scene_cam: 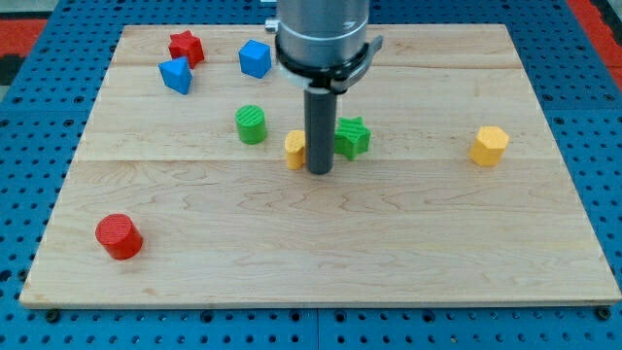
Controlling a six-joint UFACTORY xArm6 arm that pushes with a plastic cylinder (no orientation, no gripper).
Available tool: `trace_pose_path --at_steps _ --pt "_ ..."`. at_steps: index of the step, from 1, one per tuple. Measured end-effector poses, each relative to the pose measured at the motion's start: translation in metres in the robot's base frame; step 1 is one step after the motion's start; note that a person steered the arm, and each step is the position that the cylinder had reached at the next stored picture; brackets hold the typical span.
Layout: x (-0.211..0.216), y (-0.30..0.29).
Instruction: Push the green circle to the top right of the yellow heart
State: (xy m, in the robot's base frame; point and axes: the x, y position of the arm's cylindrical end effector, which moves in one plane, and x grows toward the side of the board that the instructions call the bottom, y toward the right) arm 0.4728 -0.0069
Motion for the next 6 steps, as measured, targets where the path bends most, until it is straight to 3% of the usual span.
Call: trace_pose_path --at_steps 1,2,4,5,6 --pt "0.008 -0.090" --pt "-0.055 -0.138" --pt "-0.085 -0.043" --pt "-0.100 -0.101" --pt "-0.136 -0.019"
